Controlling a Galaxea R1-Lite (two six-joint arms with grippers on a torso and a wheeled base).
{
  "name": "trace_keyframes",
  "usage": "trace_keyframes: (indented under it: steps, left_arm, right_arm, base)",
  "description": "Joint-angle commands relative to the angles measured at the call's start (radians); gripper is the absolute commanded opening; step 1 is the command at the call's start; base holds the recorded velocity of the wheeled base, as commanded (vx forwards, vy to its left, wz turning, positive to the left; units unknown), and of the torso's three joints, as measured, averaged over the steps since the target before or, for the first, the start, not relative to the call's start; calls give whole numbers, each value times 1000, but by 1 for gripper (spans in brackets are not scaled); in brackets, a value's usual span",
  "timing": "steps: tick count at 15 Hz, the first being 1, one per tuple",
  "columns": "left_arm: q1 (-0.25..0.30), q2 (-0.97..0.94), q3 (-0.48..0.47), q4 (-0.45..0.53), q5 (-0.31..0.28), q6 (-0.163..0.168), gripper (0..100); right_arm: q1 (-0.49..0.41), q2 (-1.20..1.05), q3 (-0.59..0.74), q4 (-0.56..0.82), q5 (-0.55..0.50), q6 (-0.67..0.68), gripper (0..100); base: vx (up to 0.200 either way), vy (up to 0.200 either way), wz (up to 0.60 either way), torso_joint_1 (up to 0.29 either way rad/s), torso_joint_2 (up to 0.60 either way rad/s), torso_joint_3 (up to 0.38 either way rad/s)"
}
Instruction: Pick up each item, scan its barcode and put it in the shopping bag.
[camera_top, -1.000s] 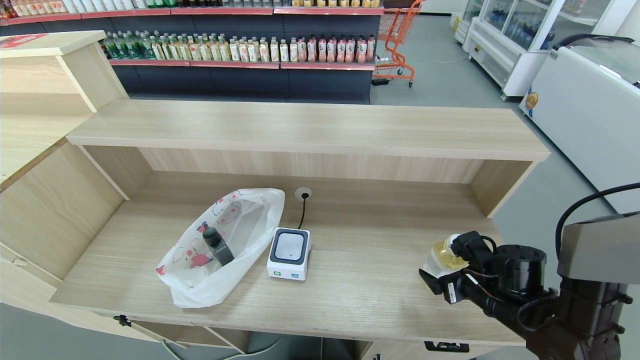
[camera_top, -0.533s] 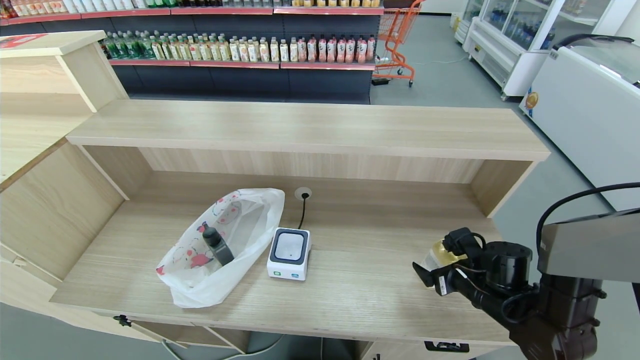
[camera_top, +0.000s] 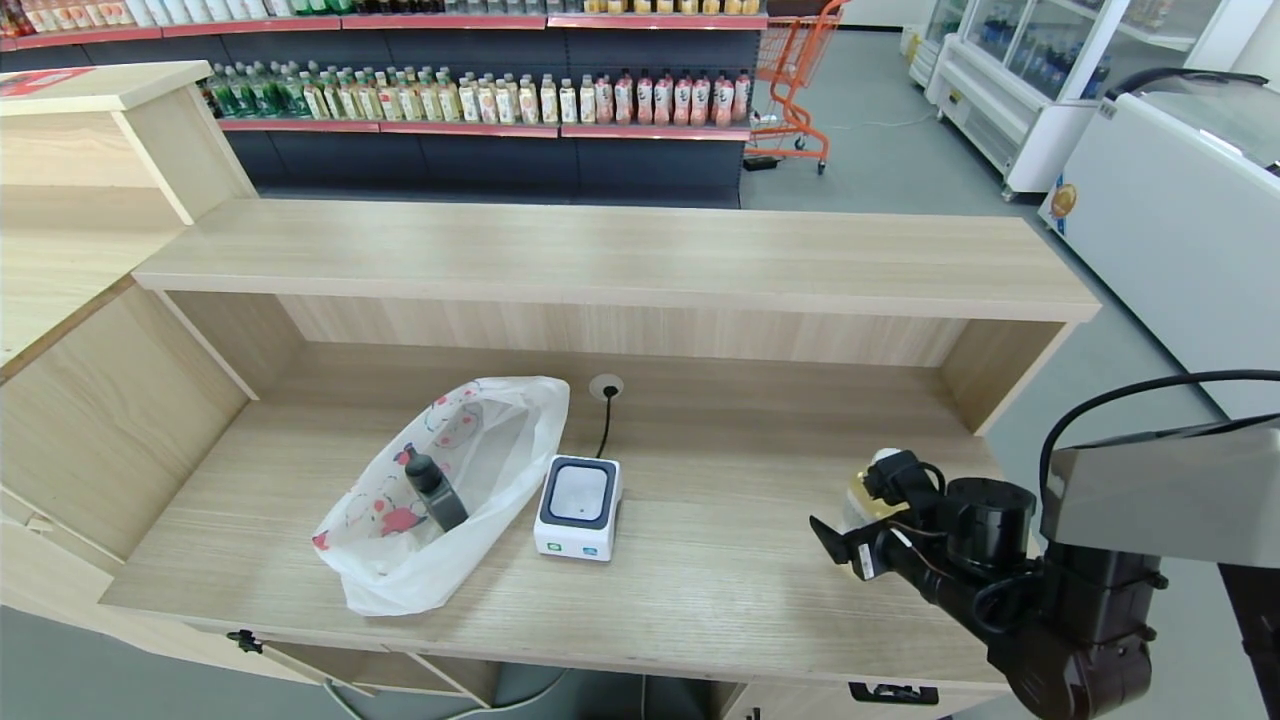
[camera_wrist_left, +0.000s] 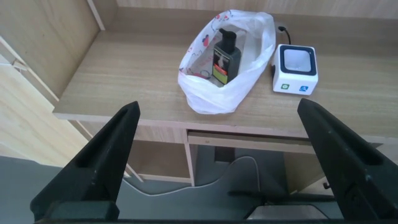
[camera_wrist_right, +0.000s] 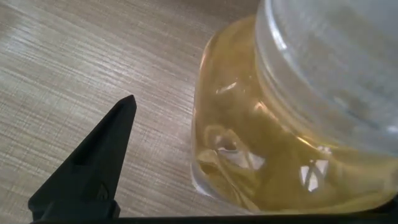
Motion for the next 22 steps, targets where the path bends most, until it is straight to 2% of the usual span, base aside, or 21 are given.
trace_keyframes:
  steps: [1, 2, 11, 14, 15, 17, 22]
  left_arm:
    - [0, 1, 0, 0, 0, 0, 100]
    - [0, 0, 0, 0, 0, 0, 100]
    - [0, 1, 0, 0, 0, 0, 100]
    - [0, 1, 0, 0, 0, 0, 100]
    - [0, 1, 0, 0, 0, 0, 100]
    - [0, 1, 0, 0, 0, 0, 100]
    - [0, 1, 0, 0, 0, 0, 100]
  right_arm:
    - [-1, 22, -31, -1, 0, -3, 100]
    - [-1, 30, -38, -1, 3, -8, 0]
    - [-1, 27, -41, -1, 31, -75, 0]
    - [-7, -18, -40, -1, 34, -61, 0]
    - [-9, -58, -40, -1, 42, -17, 0]
    - [-9, -183, -37, 11, 138, 124, 0]
    - [-12, -527, -6, 330, 482, 336, 0]
  base:
    - [0, 0, 0, 0, 0, 0]
    - [0, 0, 0, 0, 0, 0]
    - [0, 0, 0, 0, 0, 0]
    - [0, 0, 0, 0, 0, 0]
    - [0, 0, 0, 0, 0, 0]
    - [0, 0, 0, 0, 0, 0]
    - [0, 0, 0, 0, 0, 0]
